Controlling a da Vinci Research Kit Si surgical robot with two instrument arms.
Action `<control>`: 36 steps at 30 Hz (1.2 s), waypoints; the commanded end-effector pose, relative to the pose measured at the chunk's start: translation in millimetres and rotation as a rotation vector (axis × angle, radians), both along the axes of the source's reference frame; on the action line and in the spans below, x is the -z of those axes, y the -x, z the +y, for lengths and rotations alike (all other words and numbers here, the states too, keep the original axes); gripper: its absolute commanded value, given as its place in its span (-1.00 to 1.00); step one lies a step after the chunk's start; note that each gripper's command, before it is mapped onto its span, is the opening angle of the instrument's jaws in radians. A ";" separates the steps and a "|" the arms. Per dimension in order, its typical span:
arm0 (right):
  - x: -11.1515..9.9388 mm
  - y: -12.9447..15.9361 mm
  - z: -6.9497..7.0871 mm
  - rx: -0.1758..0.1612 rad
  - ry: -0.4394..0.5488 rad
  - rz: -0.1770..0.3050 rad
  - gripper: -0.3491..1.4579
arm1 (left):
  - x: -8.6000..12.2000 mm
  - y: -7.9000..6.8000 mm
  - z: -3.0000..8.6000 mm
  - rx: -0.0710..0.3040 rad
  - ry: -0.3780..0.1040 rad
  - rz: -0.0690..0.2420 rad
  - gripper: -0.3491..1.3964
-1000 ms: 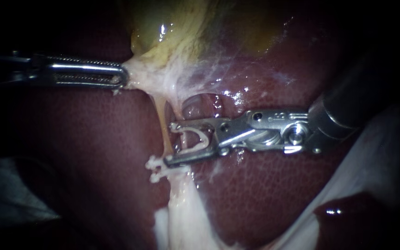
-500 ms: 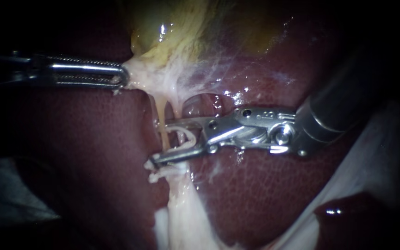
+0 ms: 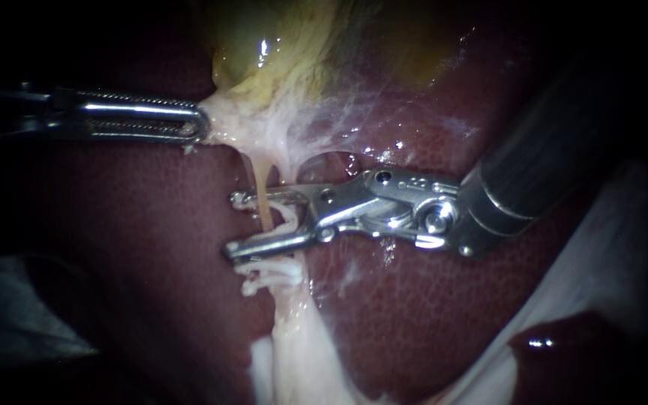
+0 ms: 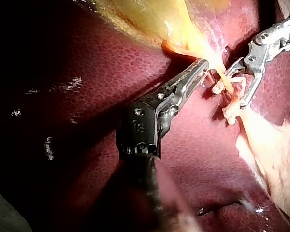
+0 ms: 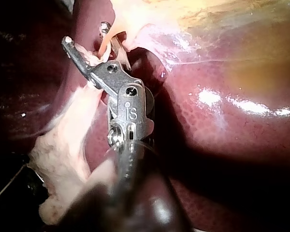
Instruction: Clipping third clip left tube
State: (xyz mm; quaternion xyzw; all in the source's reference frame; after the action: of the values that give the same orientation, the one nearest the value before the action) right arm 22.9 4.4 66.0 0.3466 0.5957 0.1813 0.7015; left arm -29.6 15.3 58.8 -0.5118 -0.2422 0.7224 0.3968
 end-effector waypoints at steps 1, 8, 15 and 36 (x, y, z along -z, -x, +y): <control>0.6 -0.1 0.1 0.003 -0.004 0.008 -0.07 | 0.0 0.0 0.0 0.000 0.000 0.000 -1.00; 3.1 -0.6 0.4 0.003 -0.016 0.026 -0.09 | 0.0 0.1 0.0 0.000 0.000 0.000 -1.00; 3.4 -0.6 0.4 -0.004 -0.033 0.017 -0.17 | -0.1 0.1 0.0 0.000 0.000 0.000 -1.00; 4.1 1.4 1.3 -0.013 -0.119 -0.048 -1.00 | -0.1 0.2 -0.1 0.001 0.001 0.001 -1.00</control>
State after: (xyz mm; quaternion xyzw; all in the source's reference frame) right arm 21.5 5.7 61.9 0.3807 0.5684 0.2303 0.6920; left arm -29.8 15.3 58.9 -0.5118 -0.2416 0.7225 0.3970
